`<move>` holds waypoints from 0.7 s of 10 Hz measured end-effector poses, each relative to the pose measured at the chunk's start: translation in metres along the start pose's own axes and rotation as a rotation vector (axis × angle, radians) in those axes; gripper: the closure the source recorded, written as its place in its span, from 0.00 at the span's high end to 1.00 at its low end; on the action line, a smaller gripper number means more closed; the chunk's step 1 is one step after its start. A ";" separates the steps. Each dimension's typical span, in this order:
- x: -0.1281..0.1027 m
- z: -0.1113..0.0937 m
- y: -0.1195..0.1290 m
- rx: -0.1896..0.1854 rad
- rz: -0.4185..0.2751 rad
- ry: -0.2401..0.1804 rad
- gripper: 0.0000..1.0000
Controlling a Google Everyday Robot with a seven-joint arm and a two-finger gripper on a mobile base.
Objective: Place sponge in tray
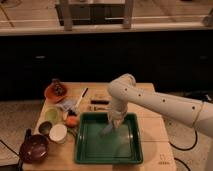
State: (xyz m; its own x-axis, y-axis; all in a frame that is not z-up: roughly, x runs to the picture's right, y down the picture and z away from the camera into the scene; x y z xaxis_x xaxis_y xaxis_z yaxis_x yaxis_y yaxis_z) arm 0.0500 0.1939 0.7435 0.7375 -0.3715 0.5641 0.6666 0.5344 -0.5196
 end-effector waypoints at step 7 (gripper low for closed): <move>-0.005 0.006 0.003 -0.001 -0.059 -0.005 0.01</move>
State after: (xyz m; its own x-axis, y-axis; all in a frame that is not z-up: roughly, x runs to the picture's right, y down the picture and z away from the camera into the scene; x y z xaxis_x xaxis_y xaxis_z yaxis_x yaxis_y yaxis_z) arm 0.0474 0.2018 0.7431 0.6962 -0.3987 0.5969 0.7091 0.5111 -0.4857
